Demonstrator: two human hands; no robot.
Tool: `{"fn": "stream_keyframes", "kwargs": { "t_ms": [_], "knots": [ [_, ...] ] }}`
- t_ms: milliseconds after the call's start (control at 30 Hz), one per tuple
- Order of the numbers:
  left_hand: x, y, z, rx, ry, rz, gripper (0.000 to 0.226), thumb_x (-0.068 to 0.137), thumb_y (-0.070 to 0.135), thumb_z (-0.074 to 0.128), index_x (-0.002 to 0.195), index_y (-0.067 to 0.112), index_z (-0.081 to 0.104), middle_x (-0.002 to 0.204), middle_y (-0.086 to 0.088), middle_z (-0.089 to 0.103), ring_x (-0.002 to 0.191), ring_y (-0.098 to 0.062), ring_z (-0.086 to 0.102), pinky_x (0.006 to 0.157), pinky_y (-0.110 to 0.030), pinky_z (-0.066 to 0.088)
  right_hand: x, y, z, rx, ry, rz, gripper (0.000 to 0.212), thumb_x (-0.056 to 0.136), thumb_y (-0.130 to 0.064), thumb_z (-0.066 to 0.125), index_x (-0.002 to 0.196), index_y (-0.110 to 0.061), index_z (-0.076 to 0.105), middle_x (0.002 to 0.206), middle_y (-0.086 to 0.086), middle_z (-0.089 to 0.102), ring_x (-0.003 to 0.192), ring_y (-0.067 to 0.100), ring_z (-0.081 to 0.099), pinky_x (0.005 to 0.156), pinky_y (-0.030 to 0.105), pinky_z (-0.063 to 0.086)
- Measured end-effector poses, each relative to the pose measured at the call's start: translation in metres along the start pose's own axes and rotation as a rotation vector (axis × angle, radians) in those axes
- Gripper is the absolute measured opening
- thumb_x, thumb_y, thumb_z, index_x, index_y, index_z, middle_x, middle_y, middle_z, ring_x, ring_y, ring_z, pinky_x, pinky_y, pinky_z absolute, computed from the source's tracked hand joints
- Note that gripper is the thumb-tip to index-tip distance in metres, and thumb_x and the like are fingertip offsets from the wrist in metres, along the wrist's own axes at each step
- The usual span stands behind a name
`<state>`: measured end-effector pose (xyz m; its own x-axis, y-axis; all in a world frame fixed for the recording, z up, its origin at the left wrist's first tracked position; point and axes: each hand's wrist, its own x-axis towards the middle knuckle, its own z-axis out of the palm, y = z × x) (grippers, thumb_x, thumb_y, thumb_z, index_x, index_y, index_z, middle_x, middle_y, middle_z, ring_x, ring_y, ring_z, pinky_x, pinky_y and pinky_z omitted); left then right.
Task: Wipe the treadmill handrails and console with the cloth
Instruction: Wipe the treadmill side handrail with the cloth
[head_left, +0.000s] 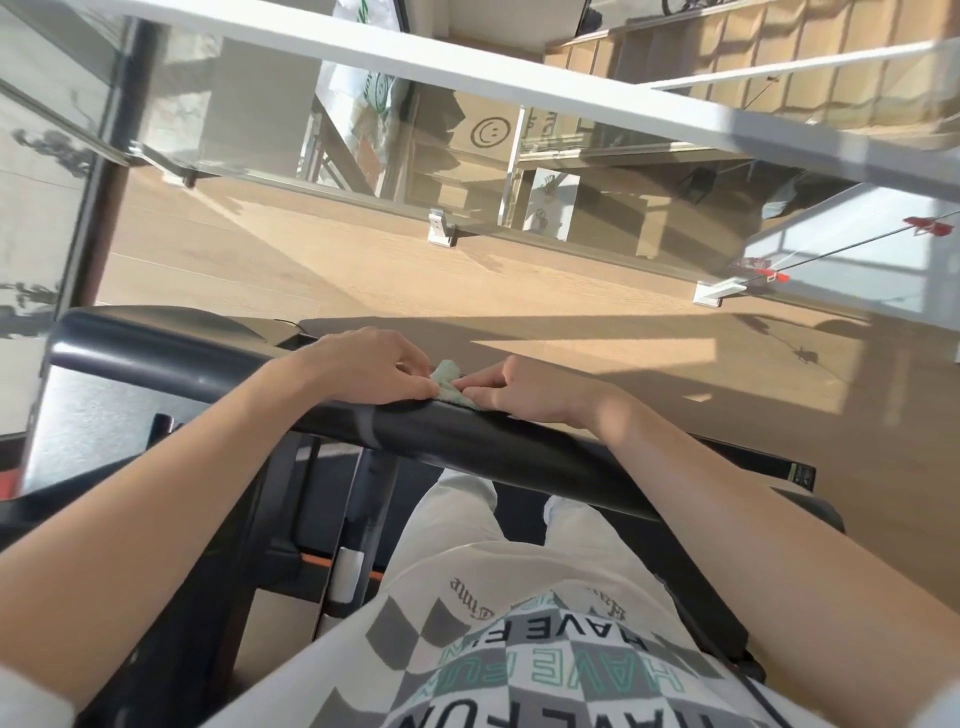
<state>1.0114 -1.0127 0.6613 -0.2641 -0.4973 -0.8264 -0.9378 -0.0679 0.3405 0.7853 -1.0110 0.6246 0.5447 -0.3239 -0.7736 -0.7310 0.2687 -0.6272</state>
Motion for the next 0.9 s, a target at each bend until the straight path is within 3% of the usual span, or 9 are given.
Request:
{"fn": "stream_keyframes", "kwargs": {
  "t_ms": [167,267,367,467,600,767,900],
  "knots": [
    [-0.014,-0.016,-0.002,-0.004,0.105,-0.013,0.017,0.092,0.054,0.057,0.085,0.045,0.07,0.087,0.027,0.063,0.085,-0.003,0.058,0.074,-0.031,0.043,0.014,-0.022,0.008,-0.009,-0.004,-0.025,0.034,0.103,-0.043,0.049,0.135,-0.043,0.06,0.12,-0.017,0.064,0.104,0.004,0.058,0.08,0.015,0.037],
    [-0.021,-0.015,0.002,-0.032,0.166,0.005,0.011,0.087,0.044,0.063,0.077,0.047,0.061,0.08,0.026,0.06,0.077,0.003,0.054,0.072,-0.031,0.043,0.003,-0.024,0.009,-0.009,-0.003,-0.081,0.033,0.104,-0.043,0.048,0.134,-0.047,0.059,0.115,-0.019,0.068,0.095,-0.004,0.061,0.076,0.011,0.039],
    [-0.025,-0.001,0.014,-0.018,0.201,0.058,0.014,0.085,0.039,0.068,0.08,0.043,0.055,0.078,0.02,0.059,0.071,0.0,0.052,0.067,-0.032,0.041,-0.018,-0.013,0.009,-0.062,0.015,-0.152,0.037,0.104,-0.038,0.05,0.14,-0.039,0.056,0.13,-0.016,0.065,0.103,-0.006,0.059,0.083,0.007,0.038],
    [-0.026,0.023,0.028,0.015,0.222,0.117,0.015,0.084,0.042,0.068,0.087,0.044,0.053,0.082,0.016,0.063,0.074,-0.011,0.057,0.067,-0.032,0.043,-0.04,0.007,0.008,-0.112,0.082,-0.135,0.04,0.102,-0.037,0.054,0.142,-0.035,0.055,0.141,-0.012,0.059,0.121,0.006,0.055,0.095,0.018,0.037],
    [-0.021,0.06,0.05,0.093,0.25,0.166,0.019,0.085,0.048,0.066,0.092,0.047,0.048,0.081,0.017,0.061,0.075,-0.013,0.056,0.062,-0.03,0.035,-0.073,0.042,0.006,-0.123,0.157,-0.114,0.041,0.1,-0.041,0.055,0.142,-0.04,0.054,0.133,-0.012,0.064,0.115,0.008,0.057,0.101,0.029,0.043],
    [-0.01,0.105,0.076,0.085,0.284,0.203,0.027,0.085,0.051,0.068,0.108,0.045,0.055,0.1,0.02,0.068,0.089,-0.014,0.063,0.073,-0.035,0.05,-0.113,0.085,0.003,-0.225,0.274,-0.081,0.045,0.1,-0.045,0.053,0.145,-0.04,0.049,0.114,-0.004,0.068,0.097,0.013,0.058,0.089,0.033,0.046],
    [-0.002,0.146,0.096,0.076,0.306,0.223,0.034,0.086,0.051,0.068,0.118,0.048,0.056,0.111,0.022,0.067,0.096,-0.013,0.063,0.082,-0.038,0.053,-0.145,0.12,0.002,-0.302,0.362,-0.066,0.045,0.101,-0.046,0.05,0.146,-0.042,0.047,0.105,-0.006,0.067,0.093,0.013,0.055,0.083,0.034,0.045]
  ]
}}
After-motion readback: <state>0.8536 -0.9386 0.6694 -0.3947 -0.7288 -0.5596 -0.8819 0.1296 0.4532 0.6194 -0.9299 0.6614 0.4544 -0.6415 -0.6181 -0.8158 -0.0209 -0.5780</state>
